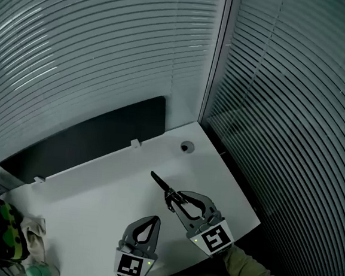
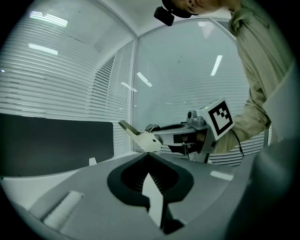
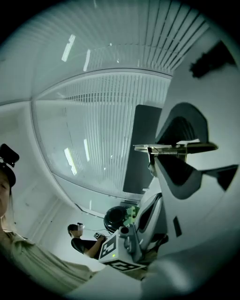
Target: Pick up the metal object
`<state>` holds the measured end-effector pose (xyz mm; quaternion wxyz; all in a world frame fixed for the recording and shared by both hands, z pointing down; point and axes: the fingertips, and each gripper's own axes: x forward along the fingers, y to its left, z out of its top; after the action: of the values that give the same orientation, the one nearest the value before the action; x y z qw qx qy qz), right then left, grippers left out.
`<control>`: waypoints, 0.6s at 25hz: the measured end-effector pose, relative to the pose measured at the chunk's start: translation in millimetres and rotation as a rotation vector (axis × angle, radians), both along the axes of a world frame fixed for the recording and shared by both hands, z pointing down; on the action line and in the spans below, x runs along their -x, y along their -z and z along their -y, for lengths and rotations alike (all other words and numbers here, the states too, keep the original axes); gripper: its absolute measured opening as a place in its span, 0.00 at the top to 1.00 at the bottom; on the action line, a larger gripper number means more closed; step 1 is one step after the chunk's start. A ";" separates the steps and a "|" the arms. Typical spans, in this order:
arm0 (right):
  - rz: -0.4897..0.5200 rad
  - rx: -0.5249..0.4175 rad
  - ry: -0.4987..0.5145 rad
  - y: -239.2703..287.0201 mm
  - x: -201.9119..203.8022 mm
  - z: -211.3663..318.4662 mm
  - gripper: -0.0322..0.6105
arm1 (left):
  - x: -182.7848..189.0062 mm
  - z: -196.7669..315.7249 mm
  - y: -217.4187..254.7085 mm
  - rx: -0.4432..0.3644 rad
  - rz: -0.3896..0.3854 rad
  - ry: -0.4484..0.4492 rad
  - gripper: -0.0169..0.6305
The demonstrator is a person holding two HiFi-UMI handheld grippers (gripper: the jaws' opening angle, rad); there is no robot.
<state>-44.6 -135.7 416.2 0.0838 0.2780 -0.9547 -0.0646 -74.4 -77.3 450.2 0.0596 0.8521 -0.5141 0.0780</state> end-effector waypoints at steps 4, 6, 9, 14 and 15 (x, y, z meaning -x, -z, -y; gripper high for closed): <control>0.073 0.015 -0.038 21.2 -13.8 -27.4 0.81 | -2.8 -13.4 16.4 -0.045 -0.003 -0.027 0.96; 0.096 0.023 -0.050 28.1 -21.9 -36.4 0.81 | -5.5 -17.5 22.5 -0.060 -0.001 -0.029 0.96; 0.111 0.021 -0.053 36.0 -31.3 -47.0 0.81 | -9.2 -23.1 30.1 -0.078 -0.009 -0.021 0.96; 0.125 0.041 -0.030 39.6 -47.6 -59.7 0.81 | -22.4 -29.4 37.1 -0.081 -0.008 0.008 0.96; 0.132 0.040 -0.024 41.4 -49.7 -61.4 0.81 | -25.5 -30.0 37.9 -0.083 -0.005 0.013 0.96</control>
<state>5.1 -74.3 374.8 0.0268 0.2912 -0.9559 -0.0258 -48.9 -47.3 412.3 0.0260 0.8506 -0.5225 0.0538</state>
